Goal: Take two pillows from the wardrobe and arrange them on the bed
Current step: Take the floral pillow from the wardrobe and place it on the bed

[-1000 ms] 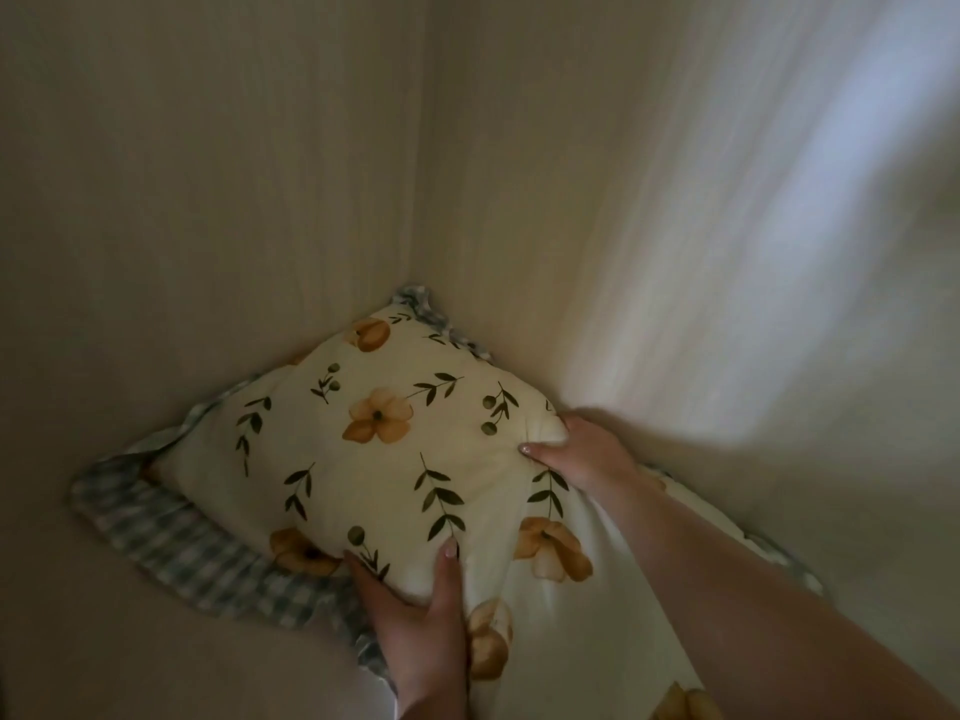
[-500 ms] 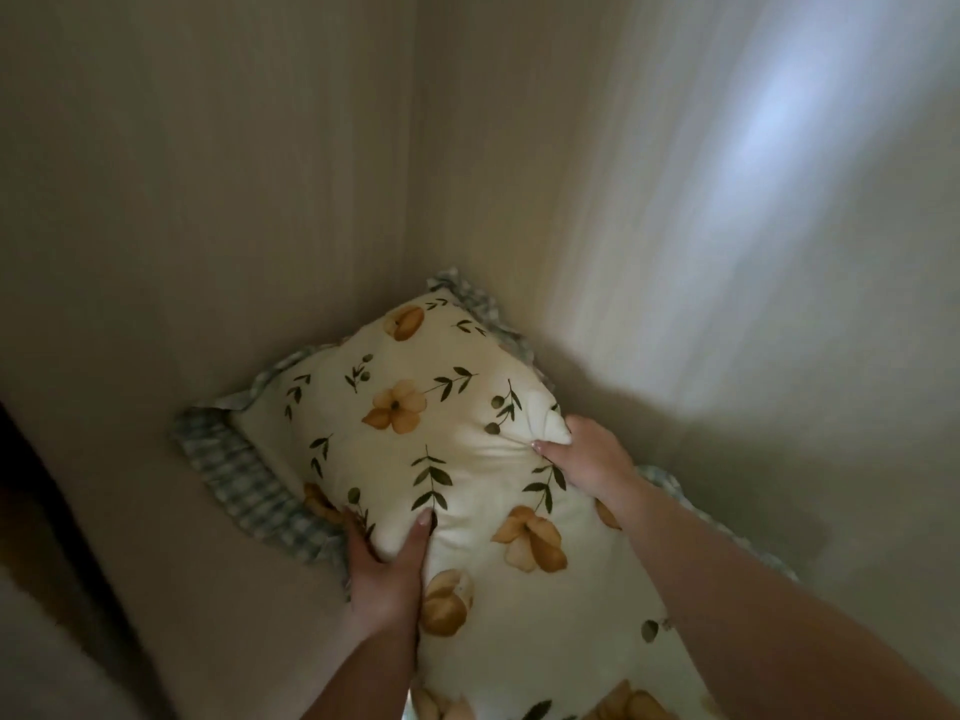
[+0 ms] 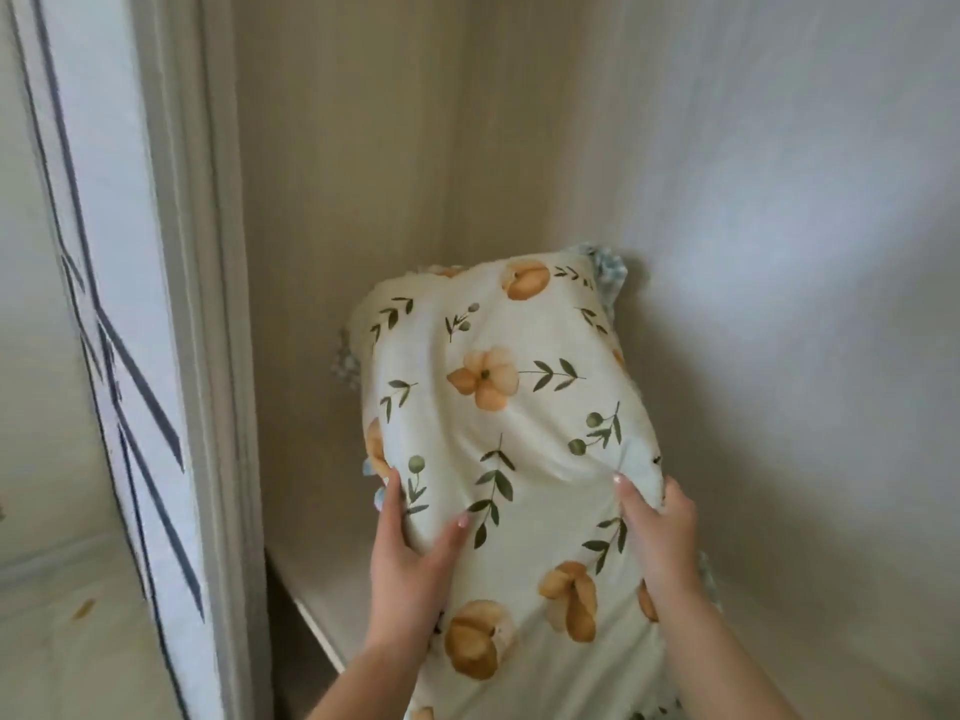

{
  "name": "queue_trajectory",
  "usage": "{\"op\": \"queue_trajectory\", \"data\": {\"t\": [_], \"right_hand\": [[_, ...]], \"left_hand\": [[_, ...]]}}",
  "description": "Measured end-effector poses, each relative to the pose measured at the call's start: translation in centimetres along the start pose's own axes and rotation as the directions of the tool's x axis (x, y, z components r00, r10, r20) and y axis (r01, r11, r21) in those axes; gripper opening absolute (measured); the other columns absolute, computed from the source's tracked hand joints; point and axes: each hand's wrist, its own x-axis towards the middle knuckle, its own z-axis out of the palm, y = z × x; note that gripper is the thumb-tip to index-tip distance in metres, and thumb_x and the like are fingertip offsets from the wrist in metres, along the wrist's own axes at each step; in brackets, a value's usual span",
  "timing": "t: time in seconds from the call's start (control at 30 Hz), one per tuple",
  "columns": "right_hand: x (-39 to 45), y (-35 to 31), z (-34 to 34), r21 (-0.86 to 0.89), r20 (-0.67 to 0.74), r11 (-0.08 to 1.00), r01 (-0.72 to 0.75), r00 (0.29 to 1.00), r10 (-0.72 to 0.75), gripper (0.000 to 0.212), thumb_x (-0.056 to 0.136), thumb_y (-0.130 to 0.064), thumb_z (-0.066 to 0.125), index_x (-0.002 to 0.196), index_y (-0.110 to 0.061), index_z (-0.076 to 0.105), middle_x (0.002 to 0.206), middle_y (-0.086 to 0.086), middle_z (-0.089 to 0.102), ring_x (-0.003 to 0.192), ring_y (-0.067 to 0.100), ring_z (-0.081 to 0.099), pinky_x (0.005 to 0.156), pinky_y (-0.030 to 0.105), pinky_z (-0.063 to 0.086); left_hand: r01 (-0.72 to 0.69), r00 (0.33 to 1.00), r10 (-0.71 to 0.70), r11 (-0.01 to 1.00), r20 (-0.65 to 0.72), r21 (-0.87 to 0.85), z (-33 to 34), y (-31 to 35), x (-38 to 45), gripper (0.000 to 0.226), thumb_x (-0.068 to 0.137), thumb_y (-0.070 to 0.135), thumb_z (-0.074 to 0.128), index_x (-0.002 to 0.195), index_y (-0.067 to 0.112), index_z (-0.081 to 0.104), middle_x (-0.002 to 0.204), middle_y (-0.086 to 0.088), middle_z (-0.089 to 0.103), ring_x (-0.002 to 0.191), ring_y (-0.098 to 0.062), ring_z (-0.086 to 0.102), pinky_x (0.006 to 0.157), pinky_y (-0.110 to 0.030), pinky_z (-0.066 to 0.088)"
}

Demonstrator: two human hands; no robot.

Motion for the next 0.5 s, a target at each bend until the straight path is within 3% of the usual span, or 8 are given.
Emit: {"op": "queue_trajectory", "data": {"t": [0.1,0.2,0.37,0.5], "right_hand": [[-3.2,-2.6,-1.1,0.171,-0.109,0.985,0.040,0.994,-0.021,0.009,0.080,-0.030,0.068,0.079,-0.025,0.060,0.083,0.002,0.067,0.082,0.024,0.065,0.078,0.042,0.054],[-6.7,-5.4,-0.9,0.318,-0.160,0.946,0.072,0.987,-0.021,0.009,0.082,-0.024,0.067,0.089,-0.026,0.063,0.089,-0.003,0.068,0.088,0.019,0.064,0.084,0.037,0.050],[-10.5,-10.1,-0.6,0.424,-0.172,0.892,0.155,0.981,-0.089,0.008,0.082,-0.020,0.067,0.078,-0.026,0.063,0.083,-0.006,0.067,0.083,0.016,0.063,0.078,0.033,0.049],[-12.4,-13.5,0.6,0.446,-0.144,0.867,0.223,0.974,-0.177,0.009,0.080,-0.021,0.069,0.078,-0.029,0.065,0.084,-0.008,0.068,0.084,0.012,0.063,0.074,0.029,0.052]], "left_hand": [[-0.176,0.984,0.176,0.984,-0.006,0.037,-1.4,4.6,-2.7,0.084,0.073,0.028,0.079,0.137,0.048,0.029,0.117,0.043,0.038,0.110,0.014,0.044,0.087,-0.009,0.037],[-0.342,0.939,0.344,0.934,0.004,0.103,-4.5,8.1,-4.1,0.089,0.068,0.029,0.082,0.129,0.062,0.027,0.123,0.043,0.037,0.115,0.020,0.040,0.096,-0.016,0.036],[-0.510,0.854,0.520,0.845,-0.022,0.163,-9.3,12.5,-6.5,0.092,0.064,0.024,0.084,0.125,0.065,0.028,0.130,0.049,0.037,0.118,0.027,0.035,0.086,0.002,0.036],[-0.524,0.835,0.543,0.835,-0.089,0.169,-13.1,14.5,-7.7,0.098,0.062,0.024,0.085,0.132,0.060,0.028,0.141,0.030,0.043,0.129,0.008,0.041,0.103,-0.021,0.037]]}}
